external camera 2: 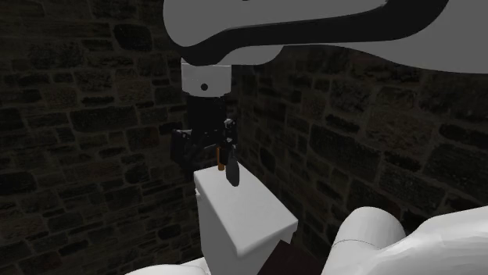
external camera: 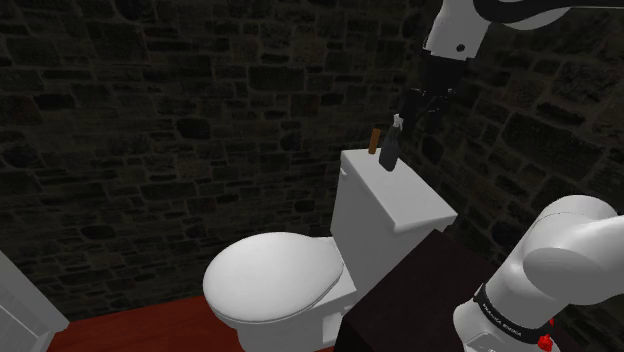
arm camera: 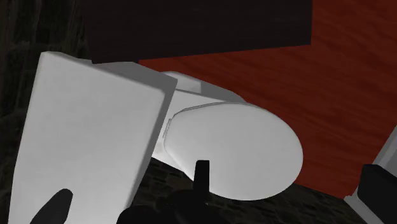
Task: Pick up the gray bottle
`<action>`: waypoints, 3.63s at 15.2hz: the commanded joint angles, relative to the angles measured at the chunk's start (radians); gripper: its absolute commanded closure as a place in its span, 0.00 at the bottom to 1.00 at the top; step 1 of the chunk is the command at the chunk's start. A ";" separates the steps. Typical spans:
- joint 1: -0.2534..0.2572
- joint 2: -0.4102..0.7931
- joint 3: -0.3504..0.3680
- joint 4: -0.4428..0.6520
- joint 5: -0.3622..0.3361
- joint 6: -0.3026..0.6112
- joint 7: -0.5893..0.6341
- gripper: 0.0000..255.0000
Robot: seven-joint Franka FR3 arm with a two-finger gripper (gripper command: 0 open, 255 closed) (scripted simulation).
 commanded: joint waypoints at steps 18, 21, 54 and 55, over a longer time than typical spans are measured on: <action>-0.154 0.276 -0.158 -0.176 -0.144 0.689 -0.104 0.00; -0.173 0.362 -0.192 -0.165 -0.152 0.808 -0.124 0.00; -0.293 1.012 -0.239 0.139 0.479 1.377 -0.697 1.00; -0.293 1.012 -0.239 0.139 0.479 1.377 -0.697 1.00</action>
